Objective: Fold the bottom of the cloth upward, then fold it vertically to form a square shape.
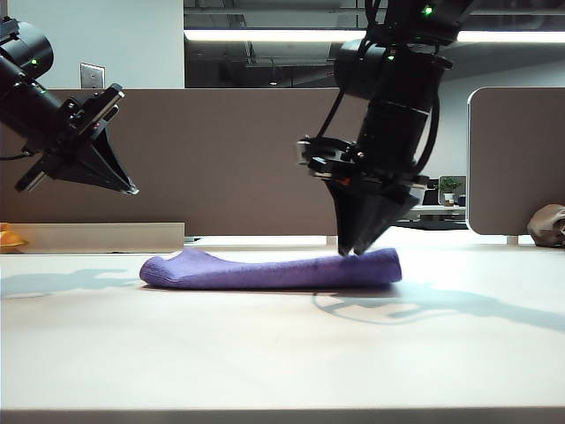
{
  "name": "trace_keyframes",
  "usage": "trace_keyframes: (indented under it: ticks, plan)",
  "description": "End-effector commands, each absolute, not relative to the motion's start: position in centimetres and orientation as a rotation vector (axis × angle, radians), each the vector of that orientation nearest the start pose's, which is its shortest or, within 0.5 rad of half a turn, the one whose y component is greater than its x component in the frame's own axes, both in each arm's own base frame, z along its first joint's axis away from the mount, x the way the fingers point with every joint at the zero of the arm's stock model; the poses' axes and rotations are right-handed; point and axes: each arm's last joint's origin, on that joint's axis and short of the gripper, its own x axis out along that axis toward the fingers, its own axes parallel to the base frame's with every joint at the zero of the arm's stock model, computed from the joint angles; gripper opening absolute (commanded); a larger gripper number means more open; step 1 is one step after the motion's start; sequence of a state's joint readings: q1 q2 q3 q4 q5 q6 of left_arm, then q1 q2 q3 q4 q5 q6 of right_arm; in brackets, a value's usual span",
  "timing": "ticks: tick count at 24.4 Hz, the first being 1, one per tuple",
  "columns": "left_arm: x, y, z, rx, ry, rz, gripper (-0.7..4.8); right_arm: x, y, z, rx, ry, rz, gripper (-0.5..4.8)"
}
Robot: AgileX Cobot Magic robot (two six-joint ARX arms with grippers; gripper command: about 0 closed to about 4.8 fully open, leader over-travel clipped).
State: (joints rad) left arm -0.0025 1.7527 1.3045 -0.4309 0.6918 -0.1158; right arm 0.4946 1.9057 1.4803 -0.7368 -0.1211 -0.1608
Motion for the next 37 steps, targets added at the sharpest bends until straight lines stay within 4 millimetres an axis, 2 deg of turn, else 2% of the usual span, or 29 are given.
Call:
trace_keyframes:
  ticks: [1, 9, 12, 18, 22, 26, 29, 30, 37]
  plan:
    - [37.2, -1.9, 24.3, -0.395, 0.873, -0.606, 0.03, 33.8, 18.8, 21.6, -0.344, 1.176, 0.660, 1.18]
    - [36.9, -1.9, 24.1, -0.384, 0.898, -0.613, 0.03, 32.7, 18.4, 21.3, -0.330, 1.303, 0.690, 1.17]
    - [36.9, -1.9, 24.2, -0.385, 0.896, -0.617, 0.03, 32.8, 18.4, 21.6, -0.327, 1.282, 0.690, 1.17]
    - [36.7, -2.0, 24.0, -0.353, 0.897, -0.657, 0.26, 32.5, 17.7, 23.4, -0.371, 1.212, 0.563, 1.18]
    - [36.7, -2.0, 23.7, -0.344, 0.911, -0.667, 0.26, 33.1, 16.9, 23.5, -0.367, 1.200, 0.523, 1.19]
    - [37.0, -2.0, 22.3, -0.336, 0.947, -0.698, 0.28, 34.3, 15.1, 23.6, -0.287, 1.179, 0.490, 1.51]
    - [37.2, -2.1, 21.5, -0.346, 0.959, -0.721, 0.92, 35.1, 13.5, 23.7, -0.191, 1.175, 0.524, 1.54]
    - [37.3, -2.1, 21.4, -0.346, 0.961, -0.720, 0.92, 35.3, 13.2, 23.7, -0.176, 1.169, 0.527, 1.54]
    - [37.8, -2.2, 19.7, -0.388, 0.996, -0.755, 0.92, 35.8, 13.1, 23.3, -0.147, 1.159, 0.553, 1.53]
